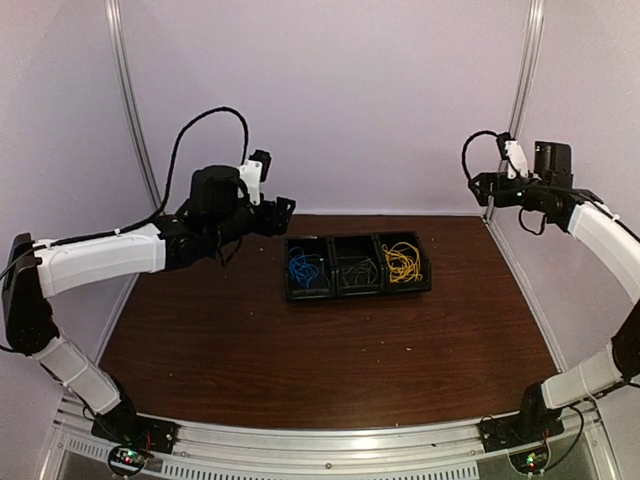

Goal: Untangle the cables

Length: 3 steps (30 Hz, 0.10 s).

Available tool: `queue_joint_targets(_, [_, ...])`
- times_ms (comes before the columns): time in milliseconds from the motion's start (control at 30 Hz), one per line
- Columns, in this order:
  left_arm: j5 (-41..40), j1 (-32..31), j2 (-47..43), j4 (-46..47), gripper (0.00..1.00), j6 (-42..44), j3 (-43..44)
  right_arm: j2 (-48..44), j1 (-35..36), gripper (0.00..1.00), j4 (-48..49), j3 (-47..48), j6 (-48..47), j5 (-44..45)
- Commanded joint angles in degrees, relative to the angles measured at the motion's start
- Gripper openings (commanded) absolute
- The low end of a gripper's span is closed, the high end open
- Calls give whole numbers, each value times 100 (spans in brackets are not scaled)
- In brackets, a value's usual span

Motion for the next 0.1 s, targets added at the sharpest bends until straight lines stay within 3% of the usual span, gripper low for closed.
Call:
queue_joint_targets(0, [-278,131,-392,-1029,80,616,315,-434,-10,100,432,-257,153,652])
queue_joint_targets(67, [-308,138,-513,-1123,82,804,310,-486,-11,100,414,-304,132,566])
